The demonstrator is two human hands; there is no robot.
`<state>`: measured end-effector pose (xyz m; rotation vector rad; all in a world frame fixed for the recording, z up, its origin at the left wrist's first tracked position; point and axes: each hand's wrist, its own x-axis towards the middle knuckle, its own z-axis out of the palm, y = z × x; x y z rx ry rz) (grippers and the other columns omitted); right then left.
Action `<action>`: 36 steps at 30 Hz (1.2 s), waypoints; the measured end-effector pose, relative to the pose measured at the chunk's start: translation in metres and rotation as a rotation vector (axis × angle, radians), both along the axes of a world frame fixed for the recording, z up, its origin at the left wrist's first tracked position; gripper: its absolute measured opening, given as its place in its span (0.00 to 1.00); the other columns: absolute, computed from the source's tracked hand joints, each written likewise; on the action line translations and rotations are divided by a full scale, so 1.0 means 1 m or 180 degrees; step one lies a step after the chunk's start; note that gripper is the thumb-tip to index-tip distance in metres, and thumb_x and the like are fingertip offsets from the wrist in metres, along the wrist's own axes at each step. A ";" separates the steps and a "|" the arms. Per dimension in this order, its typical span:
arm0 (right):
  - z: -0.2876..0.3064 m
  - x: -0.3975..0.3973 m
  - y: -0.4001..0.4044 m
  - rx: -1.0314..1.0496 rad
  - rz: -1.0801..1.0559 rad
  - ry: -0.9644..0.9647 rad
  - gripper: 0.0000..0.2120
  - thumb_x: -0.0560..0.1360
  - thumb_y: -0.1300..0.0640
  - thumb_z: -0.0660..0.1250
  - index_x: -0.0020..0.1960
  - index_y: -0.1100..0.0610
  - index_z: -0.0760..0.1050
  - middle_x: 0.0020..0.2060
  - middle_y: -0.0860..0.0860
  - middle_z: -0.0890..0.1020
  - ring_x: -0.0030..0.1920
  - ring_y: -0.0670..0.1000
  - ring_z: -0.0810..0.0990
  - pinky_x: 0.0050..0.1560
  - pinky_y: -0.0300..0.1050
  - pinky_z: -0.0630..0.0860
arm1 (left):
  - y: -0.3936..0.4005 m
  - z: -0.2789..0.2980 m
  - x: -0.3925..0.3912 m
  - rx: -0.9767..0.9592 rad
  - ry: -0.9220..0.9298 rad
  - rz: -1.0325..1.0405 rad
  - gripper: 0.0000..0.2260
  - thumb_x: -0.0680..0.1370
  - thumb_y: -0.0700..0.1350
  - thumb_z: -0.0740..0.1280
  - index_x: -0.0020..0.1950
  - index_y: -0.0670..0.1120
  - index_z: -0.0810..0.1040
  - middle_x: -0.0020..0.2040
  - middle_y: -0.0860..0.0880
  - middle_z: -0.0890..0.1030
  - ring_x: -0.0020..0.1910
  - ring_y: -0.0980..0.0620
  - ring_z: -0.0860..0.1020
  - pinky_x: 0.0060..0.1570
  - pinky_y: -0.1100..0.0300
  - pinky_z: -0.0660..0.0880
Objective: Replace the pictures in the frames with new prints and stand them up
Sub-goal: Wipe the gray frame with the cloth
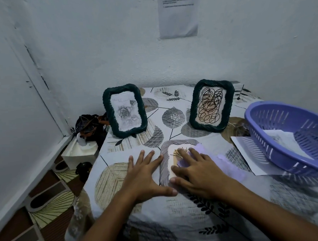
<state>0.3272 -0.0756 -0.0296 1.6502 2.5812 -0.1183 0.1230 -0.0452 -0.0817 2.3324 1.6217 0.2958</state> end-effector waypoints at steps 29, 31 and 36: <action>-0.007 0.009 0.009 -0.0071 -0.0085 0.0497 0.34 0.69 0.27 0.45 0.66 0.40 0.72 0.78 0.48 0.49 0.77 0.54 0.48 0.69 0.57 0.55 | 0.000 0.001 0.001 0.0015 0.0057 0.0012 0.57 0.52 0.84 0.55 0.77 0.62 0.49 0.80 0.55 0.47 0.77 0.53 0.38 0.73 0.41 0.35; -0.007 0.005 0.008 -0.0045 -0.0026 0.0538 0.38 0.66 0.26 0.41 0.63 0.41 0.74 0.78 0.49 0.50 0.77 0.55 0.48 0.68 0.57 0.56 | 0.000 0.000 0.001 0.0012 0.0018 0.0007 0.57 0.52 0.84 0.56 0.77 0.62 0.50 0.80 0.55 0.47 0.77 0.53 0.38 0.73 0.41 0.35; -0.013 -0.005 0.008 -0.0013 0.0112 0.0677 0.29 0.72 0.31 0.51 0.57 0.48 0.78 0.78 0.50 0.52 0.76 0.53 0.51 0.66 0.54 0.59 | 0.000 0.001 0.000 0.0017 0.0007 -0.0005 0.57 0.52 0.84 0.54 0.77 0.62 0.50 0.80 0.55 0.47 0.77 0.53 0.38 0.73 0.41 0.36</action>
